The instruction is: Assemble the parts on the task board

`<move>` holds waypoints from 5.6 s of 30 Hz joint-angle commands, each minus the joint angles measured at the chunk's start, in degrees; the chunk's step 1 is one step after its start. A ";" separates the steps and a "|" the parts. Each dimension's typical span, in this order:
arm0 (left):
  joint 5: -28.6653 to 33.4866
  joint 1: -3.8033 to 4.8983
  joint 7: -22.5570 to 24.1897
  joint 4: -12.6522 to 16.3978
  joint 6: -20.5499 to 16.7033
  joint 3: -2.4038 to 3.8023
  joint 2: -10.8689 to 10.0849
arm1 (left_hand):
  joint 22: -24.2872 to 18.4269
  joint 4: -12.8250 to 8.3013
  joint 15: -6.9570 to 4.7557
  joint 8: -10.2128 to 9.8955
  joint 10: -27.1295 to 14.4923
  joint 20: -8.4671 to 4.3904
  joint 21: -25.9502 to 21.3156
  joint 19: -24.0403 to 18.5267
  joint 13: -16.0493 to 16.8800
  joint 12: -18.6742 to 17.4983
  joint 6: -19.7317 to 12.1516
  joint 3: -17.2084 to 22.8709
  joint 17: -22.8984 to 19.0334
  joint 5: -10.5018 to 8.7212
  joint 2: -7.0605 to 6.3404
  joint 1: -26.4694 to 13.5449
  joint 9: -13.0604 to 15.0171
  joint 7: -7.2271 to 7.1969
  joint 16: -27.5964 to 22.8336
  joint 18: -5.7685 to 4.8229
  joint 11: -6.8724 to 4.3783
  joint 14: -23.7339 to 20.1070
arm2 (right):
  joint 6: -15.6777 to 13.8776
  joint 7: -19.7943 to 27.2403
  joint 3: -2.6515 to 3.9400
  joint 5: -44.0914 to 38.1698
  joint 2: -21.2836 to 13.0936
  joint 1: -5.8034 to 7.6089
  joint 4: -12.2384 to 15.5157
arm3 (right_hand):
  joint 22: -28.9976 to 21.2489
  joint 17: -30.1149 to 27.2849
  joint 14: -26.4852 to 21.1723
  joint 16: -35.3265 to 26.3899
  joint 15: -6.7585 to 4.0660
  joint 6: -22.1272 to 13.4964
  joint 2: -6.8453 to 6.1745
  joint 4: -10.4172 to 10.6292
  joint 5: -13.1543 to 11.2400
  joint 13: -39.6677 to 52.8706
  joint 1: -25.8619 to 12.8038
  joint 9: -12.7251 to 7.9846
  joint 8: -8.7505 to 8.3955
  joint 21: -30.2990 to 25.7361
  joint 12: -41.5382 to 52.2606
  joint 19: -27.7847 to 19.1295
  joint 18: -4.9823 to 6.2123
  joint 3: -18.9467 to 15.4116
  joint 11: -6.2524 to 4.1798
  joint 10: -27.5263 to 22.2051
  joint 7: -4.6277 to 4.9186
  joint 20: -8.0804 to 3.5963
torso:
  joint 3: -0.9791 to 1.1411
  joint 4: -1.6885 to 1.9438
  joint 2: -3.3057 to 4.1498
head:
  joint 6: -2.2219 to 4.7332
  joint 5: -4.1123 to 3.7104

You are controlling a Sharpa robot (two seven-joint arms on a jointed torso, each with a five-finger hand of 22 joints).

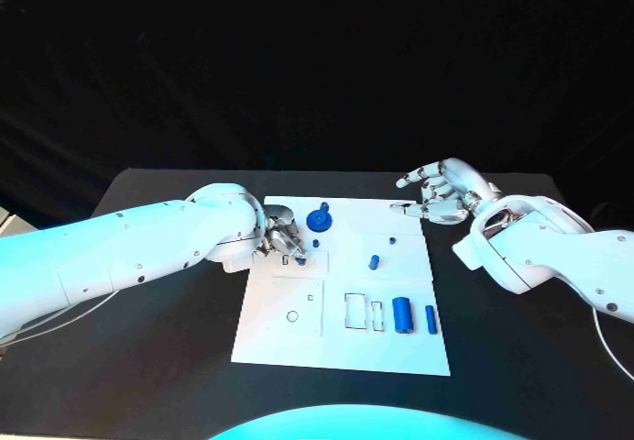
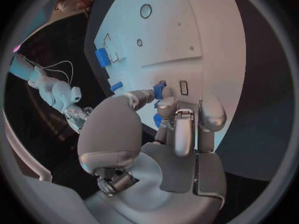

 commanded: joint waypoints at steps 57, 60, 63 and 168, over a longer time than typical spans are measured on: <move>0.42 -0.79 -0.03 -0.88 3.52 0.04 0.62 | 0.82 -12.59 -0.77 -0.09 2.76 -0.26 0.66 1.02 2.88 2.11 2.37 13.06 11.51 3.50 -1.44 -2.53 0.36 -0.68 0.39 -1.27 -0.46 5.06 | 0.90 0.18 0.02 -0.20 0.11 -0.15 -0.12 | 12.23 7.92 3.85 -0.38 -0.32 0.32 0.47 0.04 0.26 -0.29 -0.52 -0.01 0.33 -0.35 -0.38 3.46 0.49 -0.12 -0.23 -0.39 -0.03 -0.43 | 0.12 -0.11 0.11 | -0.33 -0.13; 0.77 -0.79 0.02 -1.07 3.40 0.04 0.78 | 0.86 -11.90 -0.91 -0.23 3.27 -0.38 0.60 1.03 3.34 2.38 2.61 11.24 11.64 3.33 -1.79 -3.76 0.49 -1.05 0.44 -1.28 -0.68 5.10 | 0.90 0.17 0.01 -0.20 0.09 -0.15 -0.11 | 12.23 7.92 3.85 -0.38 -0.32 0.32 0.47 0.04 0.26 -0.29 -0.52 -0.01 0.33 -0.35 -0.38 3.46 0.49 -0.12 -0.23 -0.39 -0.03 -0.43 | 0.12 -0.13 0.11 | -0.36 -0.21; 0.96 -0.79 0.07 -1.19 3.14 0.04 0.94 | 0.76 -10.77 -1.06 -0.47 3.36 -0.48 0.46 0.98 3.38 2.30 2.77 9.47 11.60 2.92 -1.74 -5.00 0.53 -1.42 0.42 -1.29 -0.87 5.09 | 0.90 0.18 0.01 -0.20 0.08 -0.15 -0.10 | 12.23 7.92 3.85 -0.38 -0.32 0.32 0.47 0.04 0.26 -0.29 -0.52 -0.01 0.33 -0.35 -0.38 3.46 0.49 -0.12 -0.23 -0.39 -0.03 -0.43 | 0.12 -0.14 0.12 | -0.36 -0.28; 4.01 2.77 1.41 -22.34 8.41 4.08 8.40 | -4.76 4.33 1.69 -10.31 -5.94 1.99 -3.40 -2.47 -8.25 -6.27 -1.14 -20.35 6.35 -1.06 0.61 -4.20 -4.15 2.34 -2.14 -0.19 2.49 3.26 | 0.41 0.44 0.00 0.13 0.55 -0.50 -0.99 | 11.91 7.43 3.73 -0.80 -0.33 0.01 0.34 0.08 -1.01 -0.92 -2.49 -0.14 0.59 -1.02 -0.59 3.24 0.62 -1.03 -0.20 -0.56 -0.01 -0.47 | 0.06 -0.07 0.13 | 0.64 -0.16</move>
